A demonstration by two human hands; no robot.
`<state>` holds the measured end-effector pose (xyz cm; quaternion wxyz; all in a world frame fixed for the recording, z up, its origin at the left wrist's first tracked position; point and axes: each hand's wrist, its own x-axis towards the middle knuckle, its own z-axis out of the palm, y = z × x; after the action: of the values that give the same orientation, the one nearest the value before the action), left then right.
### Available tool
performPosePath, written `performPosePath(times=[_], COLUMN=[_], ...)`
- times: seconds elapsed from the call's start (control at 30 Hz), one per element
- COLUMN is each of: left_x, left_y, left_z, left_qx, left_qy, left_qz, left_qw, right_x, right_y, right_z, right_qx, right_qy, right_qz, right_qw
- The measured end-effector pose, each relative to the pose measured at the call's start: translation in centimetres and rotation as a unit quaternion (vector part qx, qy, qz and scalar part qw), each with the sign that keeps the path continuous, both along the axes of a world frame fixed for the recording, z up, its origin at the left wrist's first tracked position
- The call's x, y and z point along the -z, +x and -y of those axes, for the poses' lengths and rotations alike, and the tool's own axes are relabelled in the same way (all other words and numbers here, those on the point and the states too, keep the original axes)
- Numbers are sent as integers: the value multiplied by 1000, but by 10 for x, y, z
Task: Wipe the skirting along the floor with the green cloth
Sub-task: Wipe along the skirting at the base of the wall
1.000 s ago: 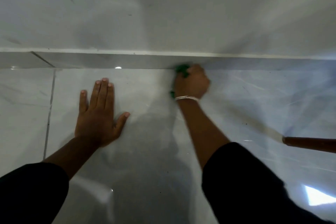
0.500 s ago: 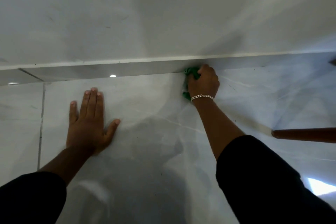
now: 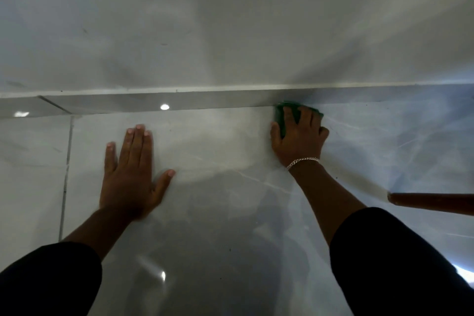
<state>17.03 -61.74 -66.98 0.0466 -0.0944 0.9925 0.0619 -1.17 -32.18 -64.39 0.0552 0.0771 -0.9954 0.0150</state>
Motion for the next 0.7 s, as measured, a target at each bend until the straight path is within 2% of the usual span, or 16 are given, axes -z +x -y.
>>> performPosePath(times=[0.13, 0.27, 0.37, 0.43, 0.5, 0.57, 0.6, 0.7], left_x=[0, -3, -4, -3, -2, 1, 1, 2], left_y=[-2, -5, -3, -4, -4, -3, -3, -3], left_z=[1, -1, 1, 3, 3, 3, 3, 4], left_qx=[0, -8, -4, -5, -9, -7, -5, -2], left_qy=[-5, 0, 0, -2, -1, 0, -2, 2], left_qz=[14, 23, 25, 25, 22, 17, 17, 16], left_qw=[1000, 1000, 1000, 1000, 1000, 1000, 1000, 1000], right_x=[-5, -4, -9, -8, -7, -5, -4, -1], right_y=[11, 39, 23, 3, -7, -2, 5, 36], right_z=[55, 109, 75, 38, 20, 43, 63, 122], right_qx=[132, -2, -85, -35, 88, 200, 210, 83], right_qy=[-30, -47, -8, 26, 10, -22, -37, -67], right_qz=[41, 48, 45, 57, 61, 48, 41, 43], right_qw=[990, 998, 995, 997, 994, 978, 976, 993])
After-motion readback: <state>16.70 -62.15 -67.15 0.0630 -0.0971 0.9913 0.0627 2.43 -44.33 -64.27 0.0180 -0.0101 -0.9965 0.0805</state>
